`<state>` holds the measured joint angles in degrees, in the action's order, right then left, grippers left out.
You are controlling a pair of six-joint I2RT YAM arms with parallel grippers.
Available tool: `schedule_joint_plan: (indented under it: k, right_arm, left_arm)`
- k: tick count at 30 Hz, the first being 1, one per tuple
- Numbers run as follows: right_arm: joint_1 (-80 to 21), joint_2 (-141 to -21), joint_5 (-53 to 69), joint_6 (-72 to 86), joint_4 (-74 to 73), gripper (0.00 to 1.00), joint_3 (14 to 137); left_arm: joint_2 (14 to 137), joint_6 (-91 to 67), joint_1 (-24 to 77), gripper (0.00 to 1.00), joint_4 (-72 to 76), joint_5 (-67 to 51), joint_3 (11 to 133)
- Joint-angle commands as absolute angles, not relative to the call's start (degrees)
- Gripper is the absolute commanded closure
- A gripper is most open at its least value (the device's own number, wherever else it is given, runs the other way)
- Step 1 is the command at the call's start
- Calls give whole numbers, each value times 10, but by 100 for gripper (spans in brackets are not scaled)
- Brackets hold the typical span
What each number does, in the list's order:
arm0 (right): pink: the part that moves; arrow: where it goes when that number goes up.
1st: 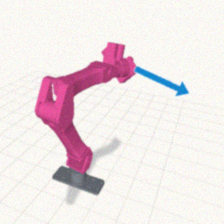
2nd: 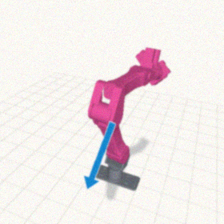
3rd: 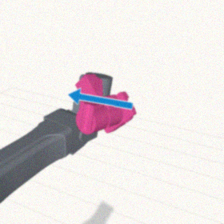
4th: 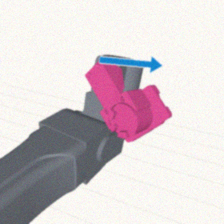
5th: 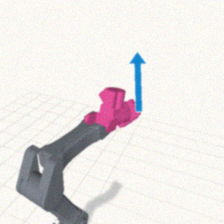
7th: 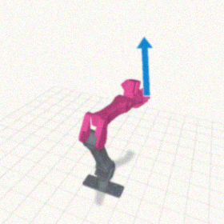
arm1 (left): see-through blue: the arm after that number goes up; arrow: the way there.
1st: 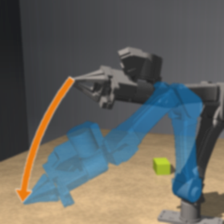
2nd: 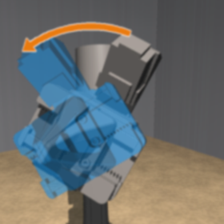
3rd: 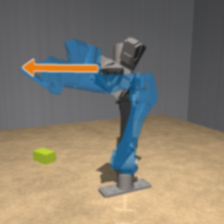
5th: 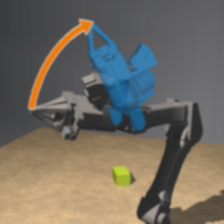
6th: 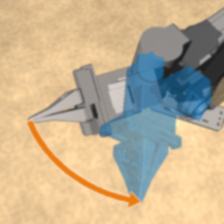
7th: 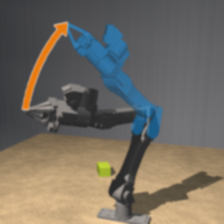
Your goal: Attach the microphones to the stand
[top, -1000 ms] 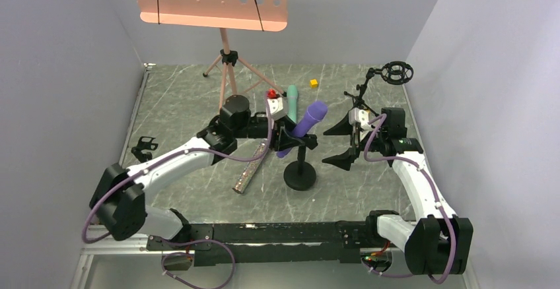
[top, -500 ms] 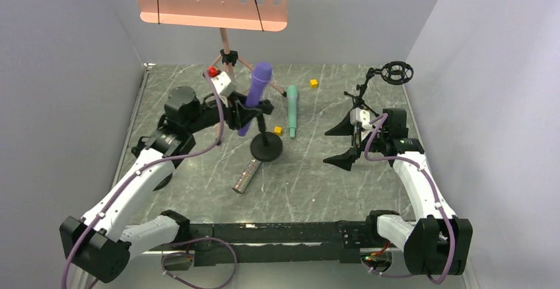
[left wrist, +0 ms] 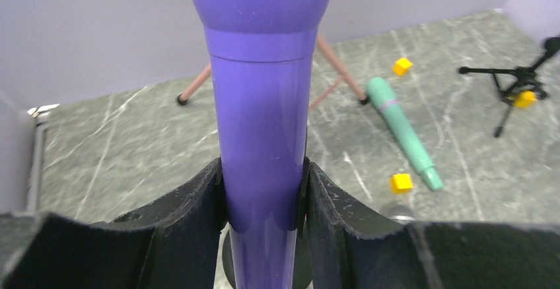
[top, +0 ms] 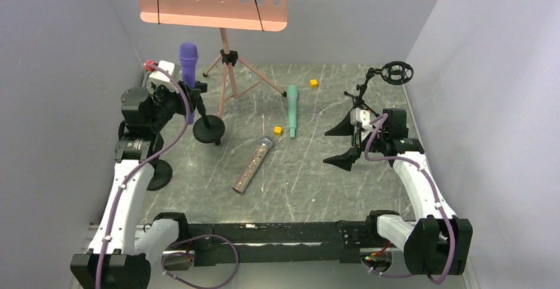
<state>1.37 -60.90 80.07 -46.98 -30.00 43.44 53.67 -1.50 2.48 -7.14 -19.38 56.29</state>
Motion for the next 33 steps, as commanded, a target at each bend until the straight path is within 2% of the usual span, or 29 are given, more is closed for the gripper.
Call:
schedule_joint_plan:
  k: [1,17,27,29,33]
  right_arm:
    - [16,-602,831,-492,-302,0,457]
    - [18,-604,834,-508,-320,0,461]
    - [20,-610,830,-515,-327,0,463]
    - [20,-612,830,-517,-329,0,464]
    - [20,-612,832,-520,-332,0,465]
  left_arm:
    - [534,-17,-20,89,11,-164,564]
    - [706,33,-74,88,274,-80,547]
    - [814,22,-81,85,328,-92,580]
    - [813,17,-81,81,332,-98,569]
    - [789,13,-81,57,338,-99,533]
